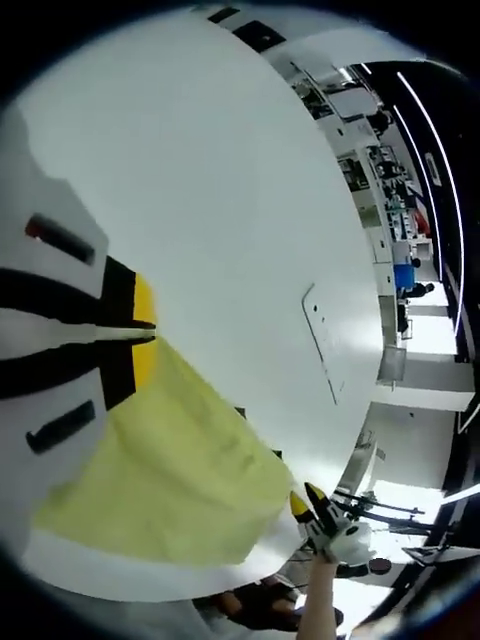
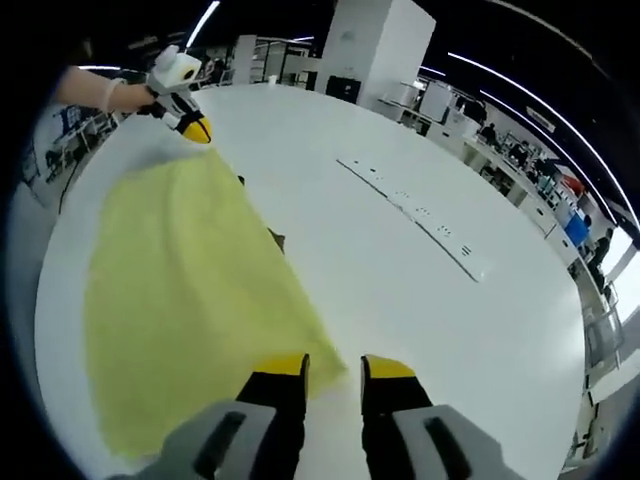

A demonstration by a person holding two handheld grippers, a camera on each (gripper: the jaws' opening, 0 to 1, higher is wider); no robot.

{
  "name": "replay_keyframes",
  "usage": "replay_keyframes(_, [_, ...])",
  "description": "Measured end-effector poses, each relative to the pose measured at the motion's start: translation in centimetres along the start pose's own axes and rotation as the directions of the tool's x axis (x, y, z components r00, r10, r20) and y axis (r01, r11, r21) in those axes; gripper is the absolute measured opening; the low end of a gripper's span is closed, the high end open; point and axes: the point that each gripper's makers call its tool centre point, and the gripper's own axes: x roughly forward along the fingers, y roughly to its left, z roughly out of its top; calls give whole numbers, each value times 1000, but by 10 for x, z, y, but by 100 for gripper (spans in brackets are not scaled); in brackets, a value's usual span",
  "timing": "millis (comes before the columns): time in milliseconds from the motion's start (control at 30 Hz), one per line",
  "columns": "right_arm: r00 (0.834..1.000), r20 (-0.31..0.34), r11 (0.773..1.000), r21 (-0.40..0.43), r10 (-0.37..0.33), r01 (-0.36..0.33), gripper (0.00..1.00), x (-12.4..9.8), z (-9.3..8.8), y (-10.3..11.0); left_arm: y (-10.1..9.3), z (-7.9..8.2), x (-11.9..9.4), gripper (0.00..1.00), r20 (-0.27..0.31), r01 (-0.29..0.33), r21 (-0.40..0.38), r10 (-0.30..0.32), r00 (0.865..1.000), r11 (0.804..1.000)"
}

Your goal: Fold the garment on the visible template until the final outline fits inside the template.

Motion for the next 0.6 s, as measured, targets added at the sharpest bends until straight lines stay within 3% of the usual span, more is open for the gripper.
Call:
replay_keyframes(133, [997,43,997,-19,69,-68,16,6,16,12,-18,9,3,5,12,78,92,-80,997,993])
replay_keyframes(233, [995,21,992,-72,102,-100,16,15,21,21,-29,11,9,11,-10,110,152,-110,994,982])
replay_keyframes(333, [989,21,987,-64,148,-146,16,21,27,30,-45,14,15,10,-28,170,210,-168,985,963])
replay_keyframes(600, [979,-10,974,-99,203,-203,16,31,29,37,-49,19,31,10,-73,200,279,-186,980,939])
